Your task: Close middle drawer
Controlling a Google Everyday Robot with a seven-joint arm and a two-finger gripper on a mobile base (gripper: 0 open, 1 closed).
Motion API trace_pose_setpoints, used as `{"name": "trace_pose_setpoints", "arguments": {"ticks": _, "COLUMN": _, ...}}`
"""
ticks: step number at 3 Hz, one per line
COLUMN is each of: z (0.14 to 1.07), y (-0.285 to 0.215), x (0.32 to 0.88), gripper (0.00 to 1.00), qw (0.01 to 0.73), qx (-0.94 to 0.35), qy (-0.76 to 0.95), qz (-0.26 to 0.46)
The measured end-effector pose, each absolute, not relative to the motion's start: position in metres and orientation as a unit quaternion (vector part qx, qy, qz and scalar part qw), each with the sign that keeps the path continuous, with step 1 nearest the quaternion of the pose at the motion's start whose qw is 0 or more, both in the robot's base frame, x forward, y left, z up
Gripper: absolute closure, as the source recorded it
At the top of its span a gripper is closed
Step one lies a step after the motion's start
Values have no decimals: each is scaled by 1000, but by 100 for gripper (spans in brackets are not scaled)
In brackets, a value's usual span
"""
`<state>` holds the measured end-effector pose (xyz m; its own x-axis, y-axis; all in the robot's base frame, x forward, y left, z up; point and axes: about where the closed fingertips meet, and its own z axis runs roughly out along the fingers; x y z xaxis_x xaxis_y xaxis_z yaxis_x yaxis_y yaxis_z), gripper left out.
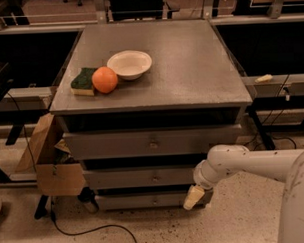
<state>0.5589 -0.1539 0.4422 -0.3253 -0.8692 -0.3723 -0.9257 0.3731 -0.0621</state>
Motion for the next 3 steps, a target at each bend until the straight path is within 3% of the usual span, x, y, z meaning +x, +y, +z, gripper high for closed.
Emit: {"name": "trace_pose_setpoints", "arguments": {"ticks": 3, "z": 459, "y": -172, "x": 545, "gripper": 0, "qw": 177, "qx": -546, "qy": 812, "qz": 107}}
